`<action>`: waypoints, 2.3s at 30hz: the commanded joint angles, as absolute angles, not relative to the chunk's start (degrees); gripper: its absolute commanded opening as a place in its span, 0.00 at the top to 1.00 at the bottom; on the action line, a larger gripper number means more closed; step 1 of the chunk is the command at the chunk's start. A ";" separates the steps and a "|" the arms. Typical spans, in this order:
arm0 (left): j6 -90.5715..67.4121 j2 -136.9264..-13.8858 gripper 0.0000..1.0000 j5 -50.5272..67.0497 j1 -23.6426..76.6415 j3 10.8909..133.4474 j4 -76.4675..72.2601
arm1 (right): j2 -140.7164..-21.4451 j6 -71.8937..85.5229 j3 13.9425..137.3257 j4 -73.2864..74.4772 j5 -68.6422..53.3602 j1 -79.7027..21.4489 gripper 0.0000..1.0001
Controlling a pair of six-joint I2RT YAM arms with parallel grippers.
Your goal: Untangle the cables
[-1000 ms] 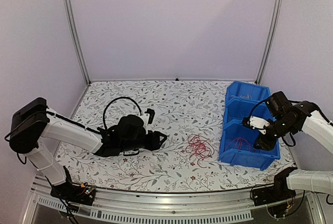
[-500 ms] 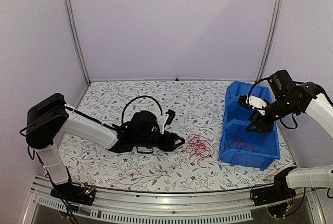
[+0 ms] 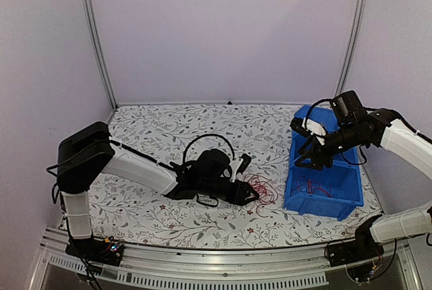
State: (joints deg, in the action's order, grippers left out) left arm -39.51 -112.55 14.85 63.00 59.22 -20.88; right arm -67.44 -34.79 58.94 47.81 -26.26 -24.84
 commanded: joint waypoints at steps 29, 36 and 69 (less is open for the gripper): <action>-39.33 -115.98 1.00 10.04 59.62 68.94 -15.58 | -66.70 -28.74 48.86 32.34 -33.64 -26.99 0.50; -31.27 -97.14 1.00 2.72 59.85 60.85 -16.37 | -68.11 -30.19 47.85 30.36 -36.12 -27.42 0.46; -23.95 -71.08 1.00 6.70 61.15 64.94 -13.56 | -108.99 -18.32 79.60 16.95 -56.27 -46.19 0.41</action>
